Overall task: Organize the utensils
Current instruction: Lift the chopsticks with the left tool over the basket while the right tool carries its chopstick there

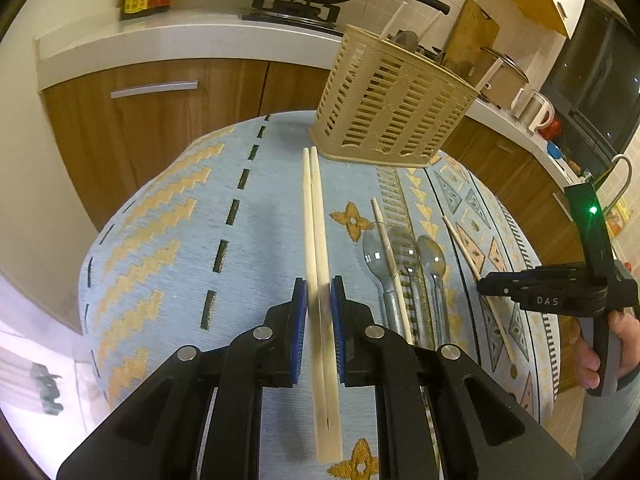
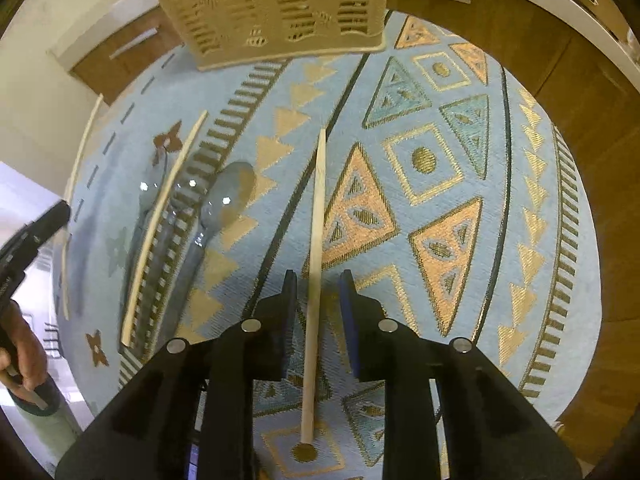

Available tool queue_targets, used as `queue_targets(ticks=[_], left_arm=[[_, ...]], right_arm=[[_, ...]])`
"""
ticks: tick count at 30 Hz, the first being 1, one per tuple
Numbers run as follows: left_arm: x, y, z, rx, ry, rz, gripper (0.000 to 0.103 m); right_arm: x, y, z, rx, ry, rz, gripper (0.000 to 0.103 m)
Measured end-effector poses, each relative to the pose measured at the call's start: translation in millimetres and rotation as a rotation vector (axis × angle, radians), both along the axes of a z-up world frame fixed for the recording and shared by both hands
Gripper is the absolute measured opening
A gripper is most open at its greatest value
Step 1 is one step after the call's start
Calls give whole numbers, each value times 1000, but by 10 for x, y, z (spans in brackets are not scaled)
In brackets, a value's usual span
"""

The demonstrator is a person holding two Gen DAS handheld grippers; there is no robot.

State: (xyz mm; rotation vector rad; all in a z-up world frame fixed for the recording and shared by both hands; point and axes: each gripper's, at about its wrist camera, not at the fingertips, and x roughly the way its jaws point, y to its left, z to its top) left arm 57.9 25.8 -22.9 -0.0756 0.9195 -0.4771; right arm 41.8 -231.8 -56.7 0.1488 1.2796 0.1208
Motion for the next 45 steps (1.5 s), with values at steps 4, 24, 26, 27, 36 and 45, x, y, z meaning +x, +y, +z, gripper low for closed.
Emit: queue_targets(ticks=[4, 24, 26, 27, 36, 45], left_arm=[[-1, -35, 13, -7, -4, -6, 11], [291, -261, 1425, -164, -415, -16, 11], [402, -303, 1584, -231, -468, -44, 11], [483, -322, 1656, -289, -494, -76, 11], [1375, -642, 1745, -398, -529, -43, 11], [1760, -912, 1394, -365, -548, -34, 11]], right_arm=[[-7, 198, 12, -119, -3, 66, 5], [5, 53, 1329, 230, -494, 144, 4], [69, -57, 1509, 262, -573, 119, 4], [116, -99, 1578, 271, -608, 98, 4], [786, -473, 1952, 225, -854, -108, 4], [1253, -413, 1807, -11, -994, -189, 4]])
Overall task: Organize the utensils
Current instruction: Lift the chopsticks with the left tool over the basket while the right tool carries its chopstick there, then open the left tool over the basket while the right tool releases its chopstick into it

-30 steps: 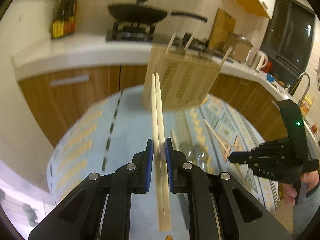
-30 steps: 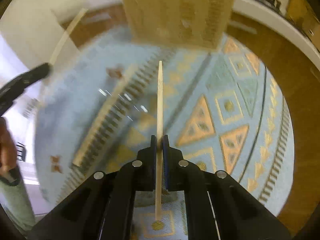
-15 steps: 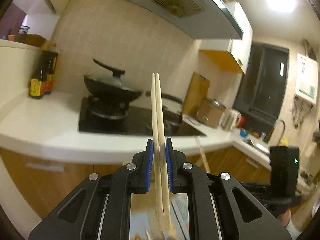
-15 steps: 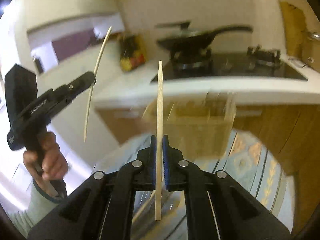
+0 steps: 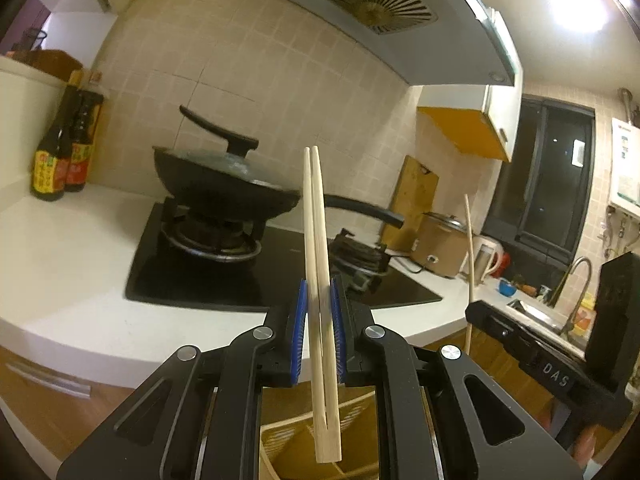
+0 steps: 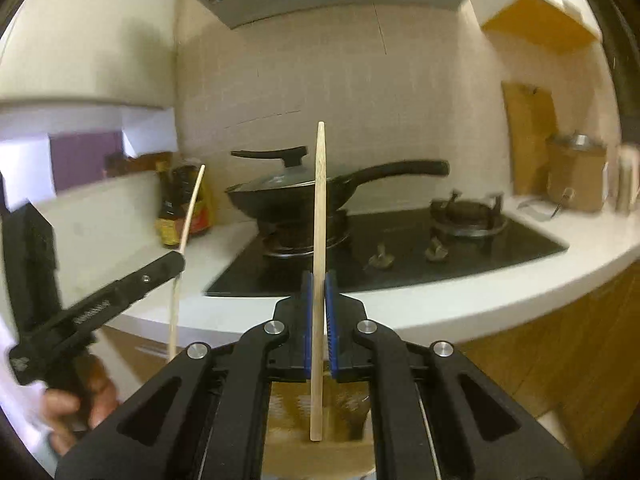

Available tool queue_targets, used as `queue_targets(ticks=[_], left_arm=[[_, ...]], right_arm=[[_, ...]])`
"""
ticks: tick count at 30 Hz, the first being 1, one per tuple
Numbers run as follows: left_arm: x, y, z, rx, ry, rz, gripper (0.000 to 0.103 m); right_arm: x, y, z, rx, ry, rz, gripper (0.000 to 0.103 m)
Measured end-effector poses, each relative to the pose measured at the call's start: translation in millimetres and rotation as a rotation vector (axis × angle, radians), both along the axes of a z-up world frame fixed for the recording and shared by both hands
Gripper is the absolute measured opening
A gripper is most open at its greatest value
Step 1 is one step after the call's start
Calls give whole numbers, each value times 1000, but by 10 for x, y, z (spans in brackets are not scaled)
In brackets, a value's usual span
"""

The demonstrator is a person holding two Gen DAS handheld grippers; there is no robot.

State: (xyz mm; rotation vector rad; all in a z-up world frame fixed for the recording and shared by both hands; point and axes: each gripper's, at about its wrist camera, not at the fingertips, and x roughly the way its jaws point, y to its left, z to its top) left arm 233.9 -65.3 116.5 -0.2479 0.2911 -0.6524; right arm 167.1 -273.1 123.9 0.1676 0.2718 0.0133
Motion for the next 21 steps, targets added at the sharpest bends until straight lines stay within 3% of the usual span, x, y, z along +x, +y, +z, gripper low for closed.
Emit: queue_targets(ticks=[5, 12, 18, 21], left_arm=[[72, -11, -241, 9, 28, -5, 11], [16, -82, -395, 56, -31, 34, 11], [-109, -74, -509, 74, -39, 28, 11], [-170, -21, -538, 73, -24, 14, 18]], right_arm=[[93, 89, -204, -70, -8, -47, 4], [168, 157, -326, -123, -3, -65, 4], [104, 133, -385, -111, 4, -55, 5], [42, 108, -377, -87, 13, -41, 5]])
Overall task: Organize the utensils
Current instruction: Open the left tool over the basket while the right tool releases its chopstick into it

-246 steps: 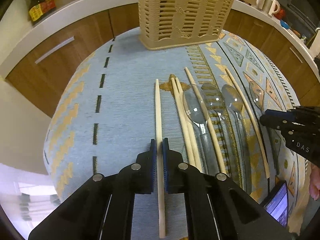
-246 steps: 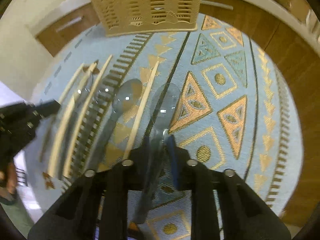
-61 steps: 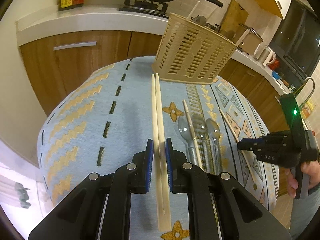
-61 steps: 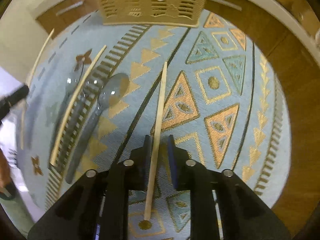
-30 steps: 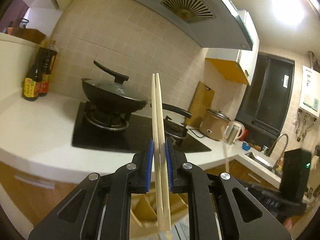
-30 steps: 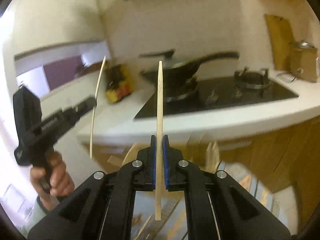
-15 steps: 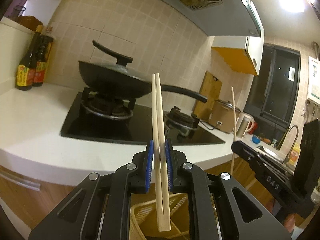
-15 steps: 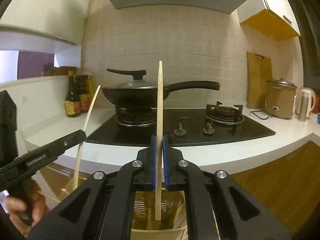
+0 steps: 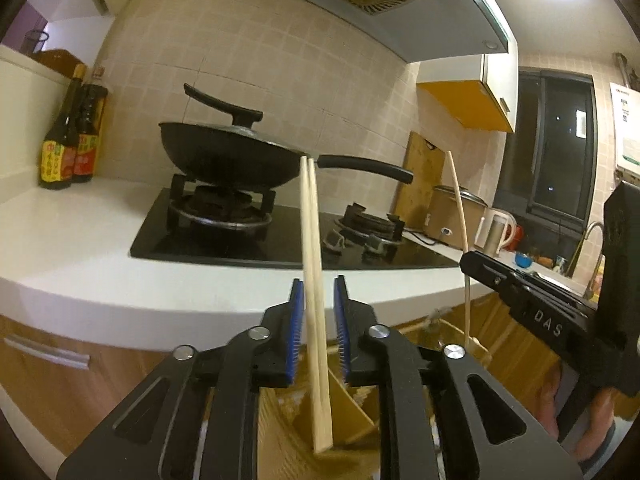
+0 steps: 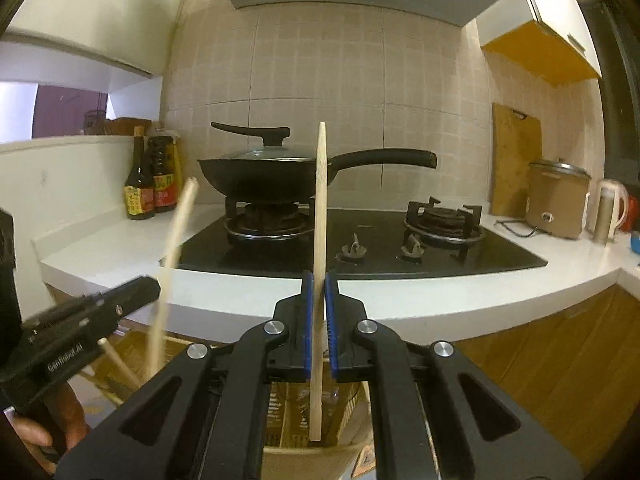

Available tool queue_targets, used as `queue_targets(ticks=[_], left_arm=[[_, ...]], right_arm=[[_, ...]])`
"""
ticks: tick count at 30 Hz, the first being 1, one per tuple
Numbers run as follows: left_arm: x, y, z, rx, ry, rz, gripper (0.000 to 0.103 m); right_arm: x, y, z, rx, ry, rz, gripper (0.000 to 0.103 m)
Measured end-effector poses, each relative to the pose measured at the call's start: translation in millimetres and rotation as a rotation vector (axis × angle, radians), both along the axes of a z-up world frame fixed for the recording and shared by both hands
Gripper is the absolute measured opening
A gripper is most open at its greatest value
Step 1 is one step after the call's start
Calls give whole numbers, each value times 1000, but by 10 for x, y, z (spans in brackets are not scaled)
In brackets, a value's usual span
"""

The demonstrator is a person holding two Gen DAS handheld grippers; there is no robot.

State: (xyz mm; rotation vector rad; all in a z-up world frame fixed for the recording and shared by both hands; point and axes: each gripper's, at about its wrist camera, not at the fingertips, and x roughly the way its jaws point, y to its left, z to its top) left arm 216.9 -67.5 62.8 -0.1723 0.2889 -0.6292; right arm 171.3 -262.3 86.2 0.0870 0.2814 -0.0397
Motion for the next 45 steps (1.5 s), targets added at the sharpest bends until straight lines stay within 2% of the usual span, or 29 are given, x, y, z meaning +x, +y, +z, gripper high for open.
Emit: queue_targets(ticks=[3, 5, 7, 11, 12, 15, 18, 21, 23, 25, 27, 29, 30, 32, 34, 38, 42, 45], left_arm=[[-69, 59, 11, -1, 12, -5, 19], [-148, 116, 40, -1, 14, -3, 25], [-202, 154, 66, -5, 17, -3, 36], [-294, 228, 110, -13, 38, 4, 37], [-315, 249, 124, -17, 42, 3, 38], [-405, 330, 213, -38, 50, 3, 52], [-402, 325, 358, -18, 52, -8, 52], [-255, 208, 490, 22, 100, -98, 55], [-82, 27, 574, 89, 129, -139, 55], [153, -149, 588, 151, 203, -187, 55], [364, -273, 580, 202, 240, -190, 55], [588, -369, 534, 223, 295, -229, 55], [675, -397, 502, 227, 322, -242, 53], [783, -439, 458, 239, 344, -250, 37], [823, -477, 405, 266, 358, -251, 5], [689, -452, 392, 287, 281, -222, 3], [445, -290, 505, 197, 168, -216, 2], [291, -209, 549, 161, 86, -155, 2]], right_arm=[[-113, -57, 38, 44, 15, 24, 5], [-242, -108, 79, 72, 16, 27, 5], [-381, -152, 117, 96, 16, 33, 5], [-657, -244, 190, 135, 23, 37, 6], [-719, -262, 206, 143, 27, 38, 8], [-921, -306, 254, 167, 36, 53, 18], [-1128, -317, 290, 176, 44, 58, 18], [-1322, -369, 294, 189, 53, 56, 18], [-1388, -413, 279, 204, 54, 54, 18], [-1446, -474, 249, 221, 59, 57, 18], [-1459, -527, 219, 234, 68, 60, 18], [-1446, -586, 174, 246, 80, 61, 18], [-1441, -608, 152, 249, 84, 59, 18], [-1412, -646, 110, 254, 92, 53, 18], [-1390, -672, 62, 267, 97, 49, 19], [-1378, -679, 6, 286, 99, 47, 18], [-1436, -680, -14, 301, 89, 44, 19], [-1489, -667, -27, 309, 88, 44, 19]])
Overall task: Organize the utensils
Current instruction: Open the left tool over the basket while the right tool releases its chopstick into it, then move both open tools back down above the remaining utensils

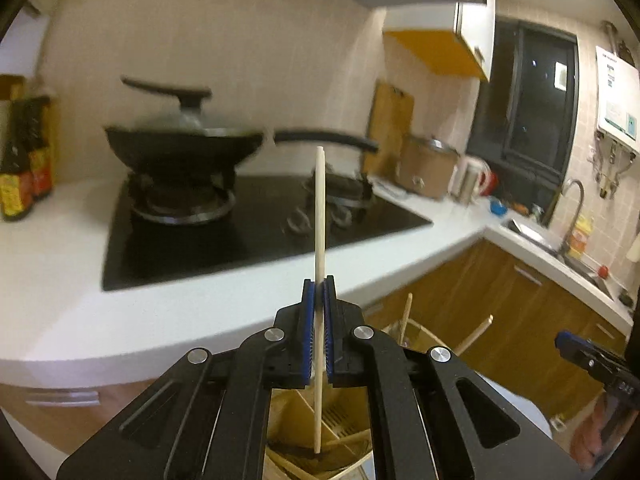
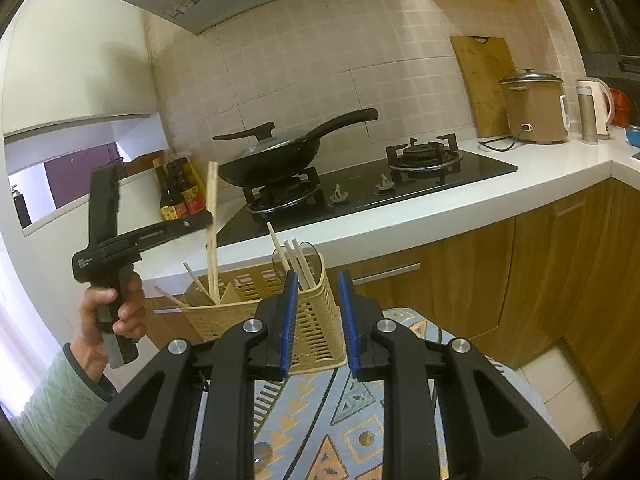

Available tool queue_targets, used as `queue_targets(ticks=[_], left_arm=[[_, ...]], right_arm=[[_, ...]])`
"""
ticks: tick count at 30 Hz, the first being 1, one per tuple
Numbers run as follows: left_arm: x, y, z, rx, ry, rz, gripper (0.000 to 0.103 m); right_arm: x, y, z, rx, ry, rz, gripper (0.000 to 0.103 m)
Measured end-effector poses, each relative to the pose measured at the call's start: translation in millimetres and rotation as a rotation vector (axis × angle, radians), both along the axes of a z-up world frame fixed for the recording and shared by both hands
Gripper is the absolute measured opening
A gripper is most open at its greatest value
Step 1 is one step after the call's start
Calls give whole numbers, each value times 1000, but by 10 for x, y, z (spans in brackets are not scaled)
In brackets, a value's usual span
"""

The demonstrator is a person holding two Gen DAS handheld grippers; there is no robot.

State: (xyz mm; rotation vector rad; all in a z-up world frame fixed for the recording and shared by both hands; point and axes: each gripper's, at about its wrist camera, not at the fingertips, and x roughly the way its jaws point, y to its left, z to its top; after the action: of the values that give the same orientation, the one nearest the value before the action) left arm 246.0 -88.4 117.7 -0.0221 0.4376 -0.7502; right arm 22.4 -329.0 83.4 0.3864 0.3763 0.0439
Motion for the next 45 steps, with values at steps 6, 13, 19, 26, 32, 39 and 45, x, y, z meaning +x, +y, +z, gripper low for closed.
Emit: queue_targets(ticks=[6, 13, 19, 26, 32, 39, 45], left_arm=[[-233, 112, -12, -50, -119, 104, 2], [-570, 231, -274, -39, -107, 128, 6], [-906, 478, -230, -73, -50, 95, 50], [-1273, 860, -462, -68, 235, 146, 73], [-1538, 1049, -1008, -15, 469, 162, 58], [-1757, 853, -1454, 130, 565, 110, 42], [-1807, 527, -1597, 279, 547, 105, 42]], right_arm=[[-68, 30, -46, -1, 14, 4, 18], [-306, 63, 13, 14, -26, -2, 50], [-559, 262, 101, -26, -19, 19, 63], [-564, 625, -115, -38, 198, 124, 63], [-324, 967, -621, -28, 466, 187, 63], [-295, 1230, -1093, 12, 610, 243, 50], [-283, 1218, -1219, 55, 657, 234, 44]])
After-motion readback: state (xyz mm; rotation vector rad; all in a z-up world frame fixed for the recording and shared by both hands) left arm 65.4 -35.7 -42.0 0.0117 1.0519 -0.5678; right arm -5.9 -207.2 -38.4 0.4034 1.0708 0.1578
